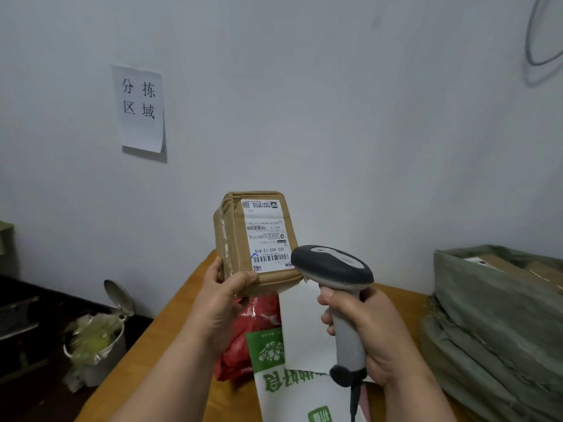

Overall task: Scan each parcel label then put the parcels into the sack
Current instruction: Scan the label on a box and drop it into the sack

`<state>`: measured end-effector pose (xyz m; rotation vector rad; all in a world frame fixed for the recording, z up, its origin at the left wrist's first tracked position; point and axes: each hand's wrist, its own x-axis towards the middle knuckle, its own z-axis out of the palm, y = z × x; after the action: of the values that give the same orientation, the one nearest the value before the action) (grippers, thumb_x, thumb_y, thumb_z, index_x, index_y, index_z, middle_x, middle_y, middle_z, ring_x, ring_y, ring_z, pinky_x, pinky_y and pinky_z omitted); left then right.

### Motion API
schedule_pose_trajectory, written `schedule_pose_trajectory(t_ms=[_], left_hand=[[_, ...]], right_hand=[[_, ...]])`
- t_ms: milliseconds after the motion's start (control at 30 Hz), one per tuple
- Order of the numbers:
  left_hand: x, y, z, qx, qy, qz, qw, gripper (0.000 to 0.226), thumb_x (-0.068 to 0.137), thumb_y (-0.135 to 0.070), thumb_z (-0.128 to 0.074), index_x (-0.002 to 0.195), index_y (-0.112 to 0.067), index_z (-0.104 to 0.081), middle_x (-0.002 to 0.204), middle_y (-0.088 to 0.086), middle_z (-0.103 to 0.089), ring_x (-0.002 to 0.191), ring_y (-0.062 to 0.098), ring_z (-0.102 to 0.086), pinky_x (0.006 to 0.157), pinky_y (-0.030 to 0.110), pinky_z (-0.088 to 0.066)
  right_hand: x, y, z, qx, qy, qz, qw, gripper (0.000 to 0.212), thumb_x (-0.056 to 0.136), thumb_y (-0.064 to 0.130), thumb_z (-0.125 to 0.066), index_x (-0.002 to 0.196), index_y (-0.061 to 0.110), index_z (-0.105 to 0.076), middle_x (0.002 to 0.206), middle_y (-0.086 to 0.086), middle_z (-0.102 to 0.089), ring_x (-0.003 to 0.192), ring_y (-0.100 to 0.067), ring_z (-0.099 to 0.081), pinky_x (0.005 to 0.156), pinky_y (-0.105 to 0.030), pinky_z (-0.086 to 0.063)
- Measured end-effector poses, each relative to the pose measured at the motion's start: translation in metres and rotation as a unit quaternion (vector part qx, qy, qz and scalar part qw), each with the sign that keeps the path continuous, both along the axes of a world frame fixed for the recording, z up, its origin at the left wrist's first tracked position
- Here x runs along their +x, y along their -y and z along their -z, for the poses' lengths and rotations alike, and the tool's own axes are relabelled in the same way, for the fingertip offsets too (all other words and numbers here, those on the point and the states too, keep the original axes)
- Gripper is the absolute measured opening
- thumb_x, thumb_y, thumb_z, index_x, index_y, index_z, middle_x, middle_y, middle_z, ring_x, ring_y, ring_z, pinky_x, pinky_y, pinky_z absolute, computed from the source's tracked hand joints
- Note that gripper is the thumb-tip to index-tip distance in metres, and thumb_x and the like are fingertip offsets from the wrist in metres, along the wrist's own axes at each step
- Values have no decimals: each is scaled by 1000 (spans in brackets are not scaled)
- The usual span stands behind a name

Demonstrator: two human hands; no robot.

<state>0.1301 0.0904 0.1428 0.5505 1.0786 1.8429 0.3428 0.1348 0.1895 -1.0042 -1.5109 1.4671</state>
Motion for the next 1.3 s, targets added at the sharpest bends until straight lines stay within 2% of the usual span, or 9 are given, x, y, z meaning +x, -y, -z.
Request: schedule_pose_trajectory(t_ms=[133, 200, 300, 400, 667, 800, 900, 1067, 1300], left_hand=[[18, -8, -2, 15, 9, -8, 1000, 104, 57, -14, -79, 150, -23, -34, 121, 8, -70, 88, 14, -74, 64, 27, -56], [29, -12, -1, 13, 5, -4, 1000, 105, 57, -13, -82, 150, -22, -34, 120, 8, -71, 97, 18, -72, 71, 30, -55], [44, -16, 2, 8, 8, -5, 1000, 109, 56, -12, -86, 151, -22, -34, 123, 9, -69, 109, 24, -67, 78, 33, -53], [53, -20, 4, 5, 9, -18, 1000, 107, 55, -13, -82, 150, -24, -34, 123, 10, -68, 110, 27, -67, 80, 34, -55], [75, -30, 2, -1, 1, -35, 999, 107, 53, -19, -84, 148, -27, -37, 126, 9, -66, 113, 28, -65, 79, 33, -55], [86, -34, 2, 0, -15, -40, 999, 98, 65, -12, -82, 149, -27, -35, 126, 7, -67, 112, 25, -65, 86, 36, -54], [95, -36, 3, -7, -23, -44, 999, 90, 75, -9, -80, 150, -28, -34, 126, 5, -65, 113, 26, -64, 97, 42, -53], [112, -36, 4, -17, -28, -39, 999, 88, 76, -8, -80, 149, -28, -36, 127, 6, -66, 114, 27, -63, 105, 48, -48], [135, -38, 13, -19, -30, -24, 999, 87, 76, -10, -80, 149, -26, -37, 132, 7, -62, 120, 28, -58, 111, 50, -41]], right_hand=[[19, -4, -6, 4, 25, -25, 999, 38, 65, 34, -80, 94, 11, -72, 70, -7, -72, 62, -14, -67, 61, -27, -54], [30, -7, -8, 9, 35, -40, 999, 31, 70, 30, -79, 92, 10, -72, 67, -8, -70, 61, -13, -65, 59, -25, -54], [44, -13, -9, 13, 44, -53, 998, 20, 81, 23, -81, 94, 12, -72, 72, -9, -72, 65, -16, -66, 65, -33, -57], [54, -17, -9, 9, 41, -59, 997, 18, 81, 19, -79, 97, 13, -72, 77, -9, -73, 67, -18, -67, 69, -37, -57], [77, -28, -10, 7, 45, -66, 997, 18, 81, 21, -77, 96, 14, -71, 73, -5, -73, 65, -16, -68, 66, -33, -58], [87, -31, -10, 6, 37, -71, 997, 18, 81, 21, -76, 95, 12, -71, 74, -4, -73, 66, -18, -67, 66, -33, -58], [95, -33, -9, 12, 38, -73, 997, 18, 82, 23, -76, 94, 11, -70, 73, -2, -72, 65, -16, -67, 62, -28, -57], [111, -38, -6, 8, 31, -76, 997, 14, 85, 20, -75, 93, 9, -71, 73, -4, -72, 65, -16, -66, 63, -28, -56], [136, -37, 4, 11, 50, -59, 997, 16, 84, 22, -78, 98, 21, -71, 80, -6, -75, 68, -12, -70, 62, -22, -55]])
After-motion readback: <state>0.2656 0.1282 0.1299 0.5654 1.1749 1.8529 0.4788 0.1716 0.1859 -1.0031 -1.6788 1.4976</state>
